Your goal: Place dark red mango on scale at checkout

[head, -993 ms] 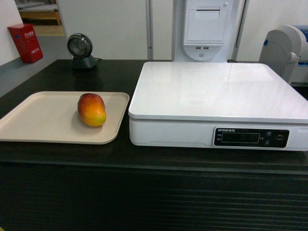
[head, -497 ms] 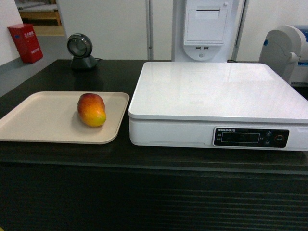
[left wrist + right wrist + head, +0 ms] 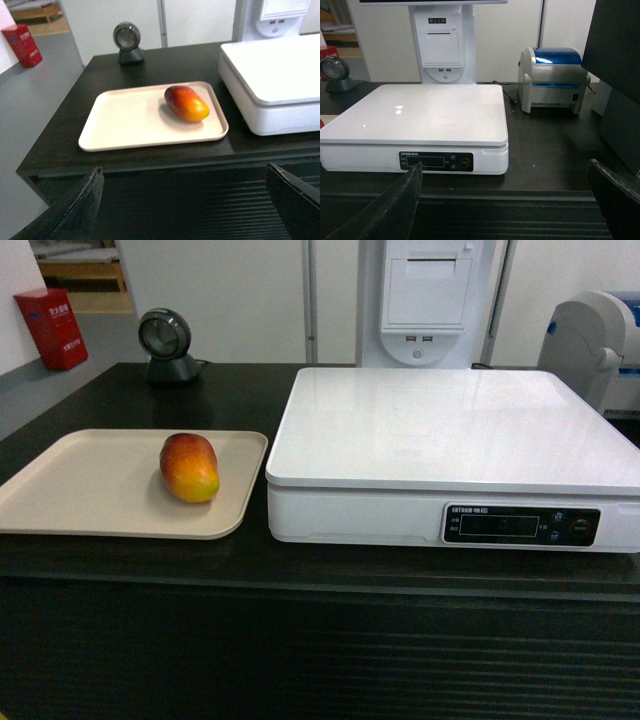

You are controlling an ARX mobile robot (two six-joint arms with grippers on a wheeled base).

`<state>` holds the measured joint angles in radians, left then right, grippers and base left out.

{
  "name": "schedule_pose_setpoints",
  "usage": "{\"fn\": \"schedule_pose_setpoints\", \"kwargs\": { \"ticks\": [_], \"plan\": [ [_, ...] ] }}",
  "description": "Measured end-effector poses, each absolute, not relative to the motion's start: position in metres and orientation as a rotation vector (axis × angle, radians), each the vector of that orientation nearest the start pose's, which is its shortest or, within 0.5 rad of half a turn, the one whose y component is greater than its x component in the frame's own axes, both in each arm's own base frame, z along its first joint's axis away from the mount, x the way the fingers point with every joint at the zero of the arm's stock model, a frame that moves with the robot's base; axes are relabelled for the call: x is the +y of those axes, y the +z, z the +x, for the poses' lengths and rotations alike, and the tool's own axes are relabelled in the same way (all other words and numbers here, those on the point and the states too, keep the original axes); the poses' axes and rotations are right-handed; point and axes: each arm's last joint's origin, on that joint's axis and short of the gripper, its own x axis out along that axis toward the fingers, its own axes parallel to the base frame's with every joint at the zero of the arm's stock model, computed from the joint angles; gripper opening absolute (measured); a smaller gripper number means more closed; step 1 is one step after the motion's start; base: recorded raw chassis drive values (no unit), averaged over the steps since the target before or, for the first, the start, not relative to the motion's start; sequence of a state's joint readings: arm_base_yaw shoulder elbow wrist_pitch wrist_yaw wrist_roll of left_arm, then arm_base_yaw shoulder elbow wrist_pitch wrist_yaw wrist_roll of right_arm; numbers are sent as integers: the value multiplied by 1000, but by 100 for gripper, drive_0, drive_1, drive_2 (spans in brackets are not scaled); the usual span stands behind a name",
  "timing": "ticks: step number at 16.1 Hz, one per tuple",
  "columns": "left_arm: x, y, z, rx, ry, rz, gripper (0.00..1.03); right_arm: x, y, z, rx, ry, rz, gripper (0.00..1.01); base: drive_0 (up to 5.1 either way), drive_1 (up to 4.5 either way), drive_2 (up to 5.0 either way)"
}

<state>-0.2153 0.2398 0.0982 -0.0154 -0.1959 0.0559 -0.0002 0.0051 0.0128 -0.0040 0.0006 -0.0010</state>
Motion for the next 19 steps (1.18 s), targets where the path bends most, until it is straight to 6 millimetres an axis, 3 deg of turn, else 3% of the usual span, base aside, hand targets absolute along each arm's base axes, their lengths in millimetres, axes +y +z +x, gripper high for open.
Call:
{"fn": "schedule_pose_setpoints", "kwargs": {
  "ticks": [2, 5, 8, 12, 16, 19],
  "plan": [
    [-26, 190, 118, 99, -59, 87, 98, 0, 167, 97, -4, 0, -1, 98, 0, 0, 0],
    [-22, 193, 156, 111, -74, 102, 98, 0, 167, 97, -4, 0, -1, 98, 0, 0, 0],
    [-8, 209, 234, 106, -121, 119, 98, 0, 167, 97, -4, 0, -1, 98, 0, 0, 0],
    [-9, 173, 337, 345, -166, 115, 98, 0, 167, 97, -4, 0, -1, 98, 0, 0, 0],
    [-18, 173, 402, 409, -182, 79, 98, 0, 167, 97, -4, 0, -1, 98, 0, 0, 0],
    [-23, 168, 440, 503, -177, 37, 98, 0, 167, 97, -4, 0, -1, 98, 0, 0, 0]
  ]
}}
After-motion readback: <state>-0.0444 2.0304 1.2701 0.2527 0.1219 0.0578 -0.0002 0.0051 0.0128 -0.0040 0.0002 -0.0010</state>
